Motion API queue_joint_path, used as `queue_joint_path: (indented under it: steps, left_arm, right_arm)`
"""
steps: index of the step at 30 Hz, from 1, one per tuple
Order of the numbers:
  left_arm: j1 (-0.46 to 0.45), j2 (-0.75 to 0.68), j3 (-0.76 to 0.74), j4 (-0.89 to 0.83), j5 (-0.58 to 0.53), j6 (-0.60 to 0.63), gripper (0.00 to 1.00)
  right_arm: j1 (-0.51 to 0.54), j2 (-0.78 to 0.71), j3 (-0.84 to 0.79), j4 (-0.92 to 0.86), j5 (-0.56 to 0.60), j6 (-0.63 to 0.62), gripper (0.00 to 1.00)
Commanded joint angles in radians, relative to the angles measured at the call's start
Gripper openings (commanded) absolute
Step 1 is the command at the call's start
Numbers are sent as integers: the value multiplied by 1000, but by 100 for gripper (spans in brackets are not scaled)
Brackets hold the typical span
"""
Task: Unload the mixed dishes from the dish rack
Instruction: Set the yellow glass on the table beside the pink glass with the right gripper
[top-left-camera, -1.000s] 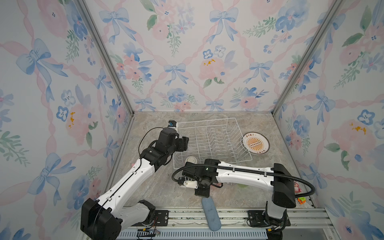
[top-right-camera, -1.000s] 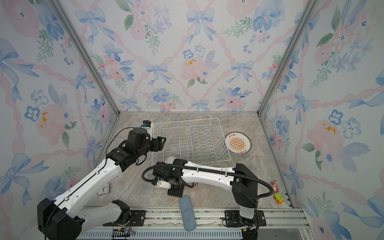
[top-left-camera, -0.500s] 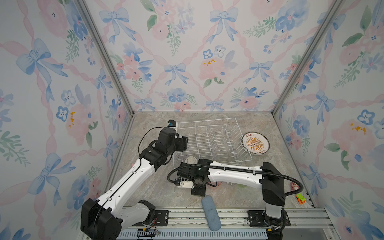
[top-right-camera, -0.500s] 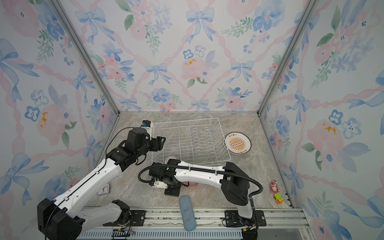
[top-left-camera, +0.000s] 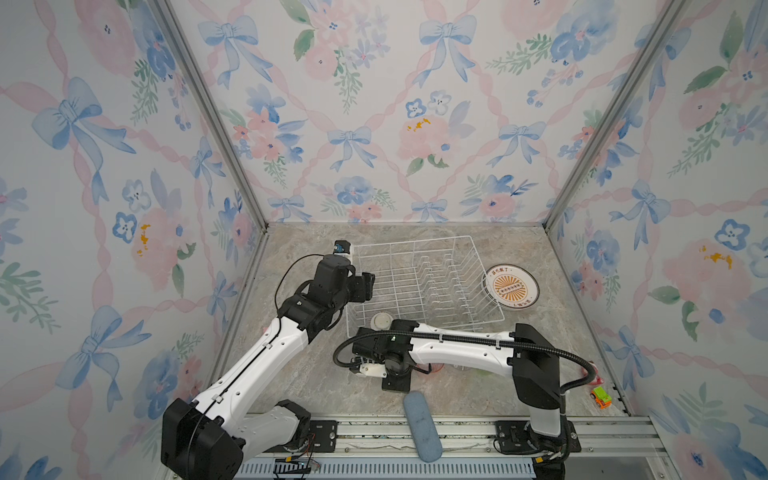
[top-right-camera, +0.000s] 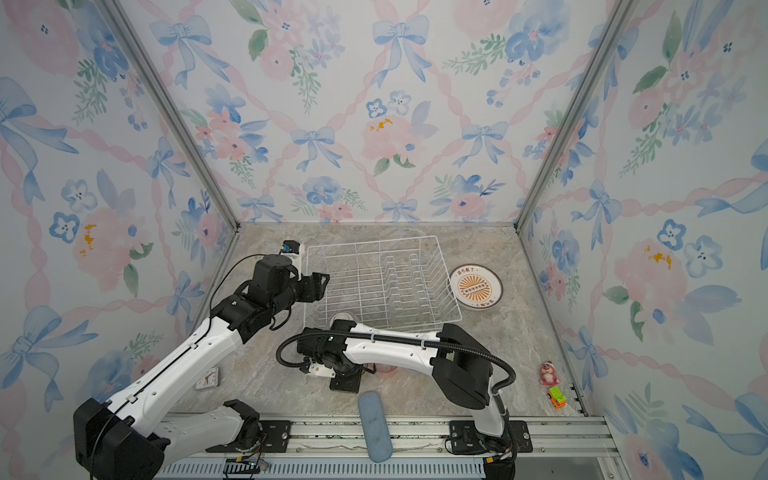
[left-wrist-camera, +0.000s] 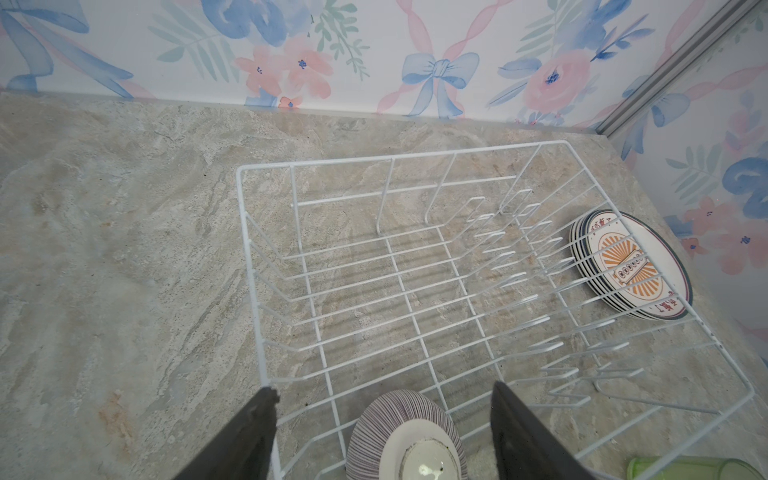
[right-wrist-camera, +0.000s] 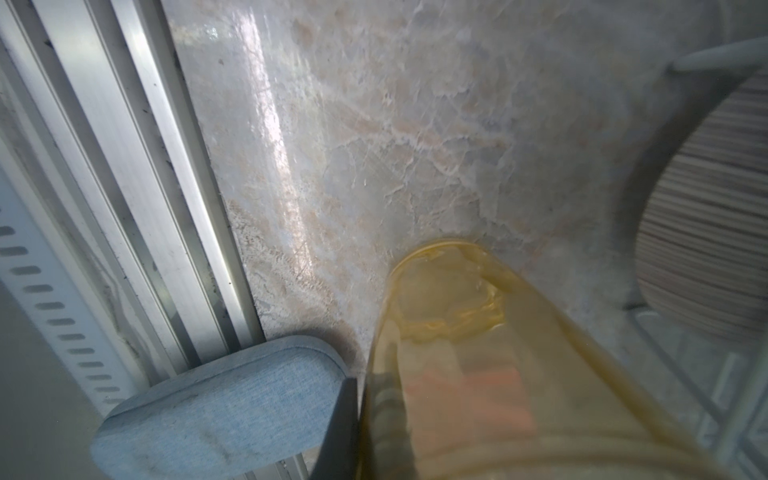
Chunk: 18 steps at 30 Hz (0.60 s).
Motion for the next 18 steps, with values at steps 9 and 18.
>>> queue_joint_path:
  steps: [9, 18]
  left_arm:
    - [9, -25, -21, -13, 11, 14, 76]
    - [11, -29, -23, -14, 11, 14, 76]
  right_arm:
    - [-14, 31, 29, -11, 29, -4, 2]
    - [-18, 36, 27, -13, 29, -1, 17]
